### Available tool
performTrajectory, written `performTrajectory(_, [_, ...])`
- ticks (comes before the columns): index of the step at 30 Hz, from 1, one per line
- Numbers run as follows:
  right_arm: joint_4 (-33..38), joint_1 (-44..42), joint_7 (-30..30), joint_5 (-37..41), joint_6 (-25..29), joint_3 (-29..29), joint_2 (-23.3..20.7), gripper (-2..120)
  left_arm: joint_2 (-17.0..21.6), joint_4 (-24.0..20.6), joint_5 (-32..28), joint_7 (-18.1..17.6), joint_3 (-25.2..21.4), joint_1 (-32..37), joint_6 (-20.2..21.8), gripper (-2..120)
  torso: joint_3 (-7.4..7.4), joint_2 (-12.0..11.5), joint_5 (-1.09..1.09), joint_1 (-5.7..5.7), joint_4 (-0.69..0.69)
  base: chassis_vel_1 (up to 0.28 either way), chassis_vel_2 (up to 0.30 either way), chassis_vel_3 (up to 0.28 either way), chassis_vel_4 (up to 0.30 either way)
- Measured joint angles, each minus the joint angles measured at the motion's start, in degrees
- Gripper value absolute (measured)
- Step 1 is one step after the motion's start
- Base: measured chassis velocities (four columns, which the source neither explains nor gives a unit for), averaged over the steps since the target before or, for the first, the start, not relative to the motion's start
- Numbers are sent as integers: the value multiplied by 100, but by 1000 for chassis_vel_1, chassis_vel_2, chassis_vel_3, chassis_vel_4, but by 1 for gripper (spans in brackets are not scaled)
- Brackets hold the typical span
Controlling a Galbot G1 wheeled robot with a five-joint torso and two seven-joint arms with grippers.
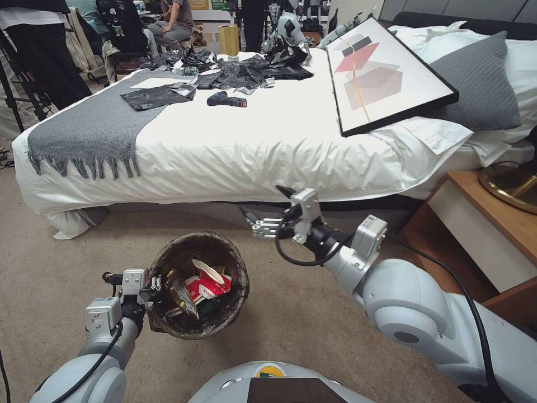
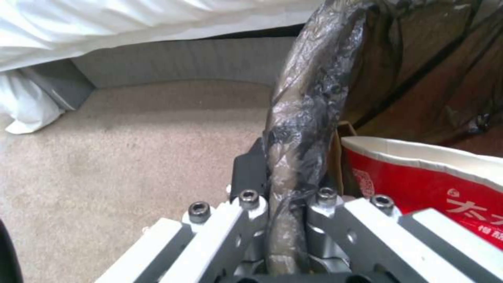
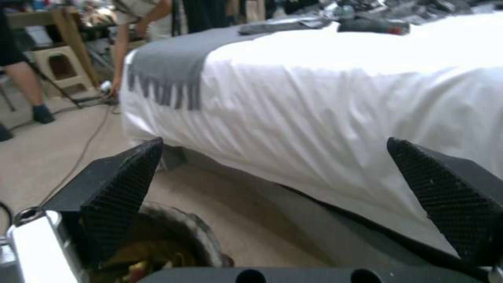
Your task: Pick up the trash bin, then pick up the garbage from the floor and place it into the trash bin.
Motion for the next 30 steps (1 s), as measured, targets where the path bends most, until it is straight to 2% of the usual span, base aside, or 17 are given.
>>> performTrajectory(2, [-1,-152,40,-42,6,91,11,100,-14,0,6,0,-12,3,-13,2,0,0,-1,0,5,0,0,0,0])
performTrajectory(7, [-4,-617,84,-231,68,395,90,100,-39,0,29,-2,-25,6,-39,2,0,0,-1,0,1,0,0,0,0])
performTrajectory(17, [-6,-1162,-22,-570,278,921,288,100,-45,0,22,-2,-27,-6,-40,2,0,0,-1,0,4,0,0,0,0])
performTrajectory(18, [-6,-1337,-81,-710,335,1082,337,100,-42,0,20,-1,-27,-7,-40,2,0,0,-1,0,4,0,0,0,0])
performTrajectory(21, [-10,-2537,-490,-1784,666,2106,699,100,-4,0,-3,-1,-27,-8,-33,2,0,0,-1,0,-2,0,0,0,0])
performTrajectory(22, [-10,-2537,-490,-1784,666,2106,699,100,-4,0,-3,-1,-27,-8,-33,2,0,0,-1,0,-2,0,0,0,0])
performTrajectory(24, [-10,-3227,-729,-2484,830,2661,1045,100,18,0,-38,-1,-36,-15,-25,2,0,0,-2,0,2,0,0,0,0])
performTrajectory(25, [-10,-3227,-729,-2484,830,2661,1045,100,18,0,-38,-1,-36,-15,-25,2,0,0,-2,0,2,0,0,0,0])
performTrajectory(28, [-12,-4193,-1060,-3607,1244,2921,1680,100,36,0,-52,-5,-46,-22,-17,2,0,0,-2,0,1,0,0,0,0])
performTrajectory(29, [-12,-4193,-1060,-3607,1244,2921,1680,100,36,0,-52,-5,-46,-22,-17,2,0,0,-2,0,1,0,0,0,0])
performTrajectory(30, [-13,-4385,-1130,-3972,1383,2928,1866,100,38,0,-52,-8,-47,-26,-14,2,0,0,-2,0,1,0,0,0,0])
